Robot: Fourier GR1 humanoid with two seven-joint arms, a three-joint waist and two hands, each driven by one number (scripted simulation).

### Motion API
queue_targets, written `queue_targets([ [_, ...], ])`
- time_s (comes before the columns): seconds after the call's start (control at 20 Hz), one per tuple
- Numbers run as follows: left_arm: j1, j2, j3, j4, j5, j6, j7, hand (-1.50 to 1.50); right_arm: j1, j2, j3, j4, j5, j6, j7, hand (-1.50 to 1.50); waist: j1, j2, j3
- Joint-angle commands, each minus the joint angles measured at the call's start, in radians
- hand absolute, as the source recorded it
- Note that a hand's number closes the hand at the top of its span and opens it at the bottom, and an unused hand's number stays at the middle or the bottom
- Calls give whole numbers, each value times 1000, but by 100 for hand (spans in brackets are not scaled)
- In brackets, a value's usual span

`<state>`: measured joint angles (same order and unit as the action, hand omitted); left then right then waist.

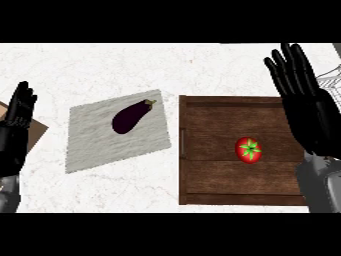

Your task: Pick the tomato from the tray and place it in the tiered basket

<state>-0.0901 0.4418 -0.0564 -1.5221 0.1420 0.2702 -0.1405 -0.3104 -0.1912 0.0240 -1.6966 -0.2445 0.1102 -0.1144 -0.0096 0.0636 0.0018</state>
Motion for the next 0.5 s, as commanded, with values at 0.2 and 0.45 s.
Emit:
queue_targets([
  [0.2, 166, -100, -55, 119, 5, 39, 67, 0, 128, -119, -246, -20, 287, -378, 76, 150, -70, -64, -10],
  [0.45, 225, -149, -70, 145, 32, 46, 96, 0, 265, 41, -490, 33, 302, -748, 177, -150, -141, -68, -5],
])
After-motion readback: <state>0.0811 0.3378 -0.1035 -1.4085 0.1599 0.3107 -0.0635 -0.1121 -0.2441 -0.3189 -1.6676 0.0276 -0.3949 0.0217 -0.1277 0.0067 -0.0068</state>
